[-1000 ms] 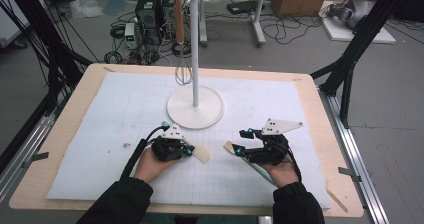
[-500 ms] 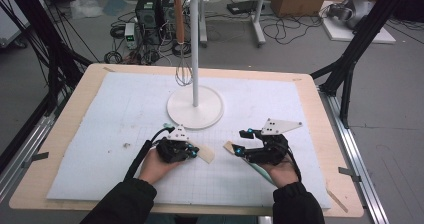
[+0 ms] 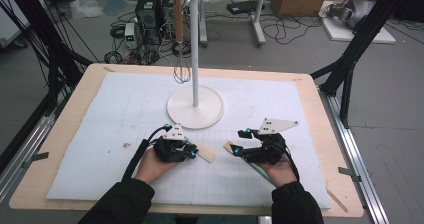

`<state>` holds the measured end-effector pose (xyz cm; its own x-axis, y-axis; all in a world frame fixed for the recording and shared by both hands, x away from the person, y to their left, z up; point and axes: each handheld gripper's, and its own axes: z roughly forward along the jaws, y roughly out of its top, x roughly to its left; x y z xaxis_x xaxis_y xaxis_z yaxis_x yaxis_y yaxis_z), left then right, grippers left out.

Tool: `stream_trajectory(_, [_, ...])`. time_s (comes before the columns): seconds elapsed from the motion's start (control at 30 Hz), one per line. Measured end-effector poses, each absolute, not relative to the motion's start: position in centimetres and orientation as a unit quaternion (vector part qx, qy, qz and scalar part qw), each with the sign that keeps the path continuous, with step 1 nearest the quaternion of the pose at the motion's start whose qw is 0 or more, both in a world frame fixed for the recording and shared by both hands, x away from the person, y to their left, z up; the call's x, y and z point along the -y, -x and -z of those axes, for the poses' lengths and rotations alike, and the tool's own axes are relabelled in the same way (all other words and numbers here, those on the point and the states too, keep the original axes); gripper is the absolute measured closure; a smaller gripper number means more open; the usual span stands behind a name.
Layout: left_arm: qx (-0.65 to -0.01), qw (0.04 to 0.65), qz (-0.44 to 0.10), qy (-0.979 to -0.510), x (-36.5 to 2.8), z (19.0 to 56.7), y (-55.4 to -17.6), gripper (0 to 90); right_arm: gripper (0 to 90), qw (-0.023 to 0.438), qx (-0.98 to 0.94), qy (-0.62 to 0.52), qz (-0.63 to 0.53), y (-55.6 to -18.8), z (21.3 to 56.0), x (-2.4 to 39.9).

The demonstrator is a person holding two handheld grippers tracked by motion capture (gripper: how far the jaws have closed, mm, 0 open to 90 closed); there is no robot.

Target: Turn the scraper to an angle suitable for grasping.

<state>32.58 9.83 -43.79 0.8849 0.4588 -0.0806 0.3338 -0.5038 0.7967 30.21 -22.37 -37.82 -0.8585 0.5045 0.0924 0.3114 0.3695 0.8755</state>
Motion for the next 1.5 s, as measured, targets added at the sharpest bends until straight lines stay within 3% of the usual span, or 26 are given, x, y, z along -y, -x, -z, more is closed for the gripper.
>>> stream_trajectory(0.2, [-0.237, 0.447, -0.082, -0.859, -12.0, 43.0, -32.3, 63.1, 36.6, 0.097, -0.832, -0.247, -0.488, -30.7, 37.7, 21.1])
stream_trajectory(0.53, [-0.244, 0.449, -0.098, -0.854, -15.2, 42.2, -31.3, 52.4, 34.9, 0.097, -0.849, -0.238, -0.461, -31.8, 38.0, 18.7])
stream_trajectory(1.5, [-0.253, 0.453, -0.122, -0.846, -20.0, 40.4, -29.1, 34.8, 35.6, 0.096, -0.875, -0.202, -0.429, -34.1, 37.0, 12.6])
